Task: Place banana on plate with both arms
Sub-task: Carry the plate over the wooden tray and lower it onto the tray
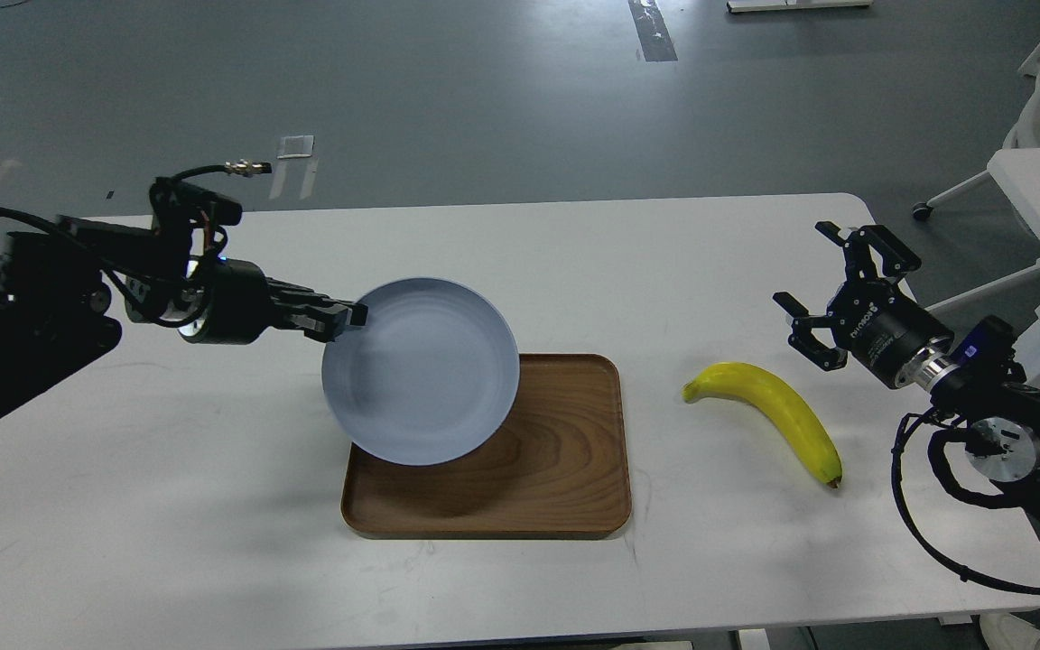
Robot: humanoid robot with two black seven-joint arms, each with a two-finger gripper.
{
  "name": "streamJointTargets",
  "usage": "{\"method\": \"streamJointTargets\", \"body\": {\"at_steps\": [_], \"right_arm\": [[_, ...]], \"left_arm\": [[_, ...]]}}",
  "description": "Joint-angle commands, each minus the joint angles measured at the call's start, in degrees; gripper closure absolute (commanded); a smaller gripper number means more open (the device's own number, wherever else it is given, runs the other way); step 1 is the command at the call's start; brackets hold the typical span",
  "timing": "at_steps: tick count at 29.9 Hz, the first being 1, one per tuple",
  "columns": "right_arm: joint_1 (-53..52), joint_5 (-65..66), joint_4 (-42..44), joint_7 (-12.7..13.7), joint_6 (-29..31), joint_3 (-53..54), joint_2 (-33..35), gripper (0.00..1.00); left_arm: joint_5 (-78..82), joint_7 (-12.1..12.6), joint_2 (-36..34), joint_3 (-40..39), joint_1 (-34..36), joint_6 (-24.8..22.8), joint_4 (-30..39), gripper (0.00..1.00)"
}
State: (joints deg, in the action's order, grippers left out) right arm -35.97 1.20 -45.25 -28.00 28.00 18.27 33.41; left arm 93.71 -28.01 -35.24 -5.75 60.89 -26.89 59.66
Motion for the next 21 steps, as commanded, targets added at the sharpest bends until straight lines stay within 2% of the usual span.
{"method": "streamJointTargets", "body": {"at_steps": [1, 5, 7, 10, 16, 21], "right_arm": [[0.11, 0.03, -0.10, 0.00, 0.00, 0.02, -0.01, 0.00], [0.11, -0.05, -0.10, 0.00, 0.00, 0.02, 0.25, 0.00], [0.11, -0.05, -0.10, 0.00, 0.00, 0.02, 0.34, 0.00], [0.29, -0.05, -0.19, 0.00, 0.00, 0.02, 0.43, 0.00], [0.46, 0.03, -0.19, 0.00, 0.00, -0.07, 0.34, 0.00], [0.37, 0.03, -0.10, 0.00, 0.00, -0.07, 0.25, 0.00]], "left_arm": [[0.25, 0.23, 4.99, 2.14, 1.24, -1.11, -0.60, 1.00], [0.07, 1.29, 9.23, 4.08, 2.39, -1.11, -1.22, 1.00], [0.07, 2.34, 12.73, 4.08, 2.31, -1.11, -4.80, 1.00], [-0.10, 2.34, 16.07, 4.17, 2.31, -1.11, -9.64, 1.00], [-0.45, 2.34, 17.49, 4.52, 1.60, -1.11, -14.13, 1.00], [-0.89, 2.26, 17.40, 6.89, 1.43, -1.11, -15.19, 1.00]]}}
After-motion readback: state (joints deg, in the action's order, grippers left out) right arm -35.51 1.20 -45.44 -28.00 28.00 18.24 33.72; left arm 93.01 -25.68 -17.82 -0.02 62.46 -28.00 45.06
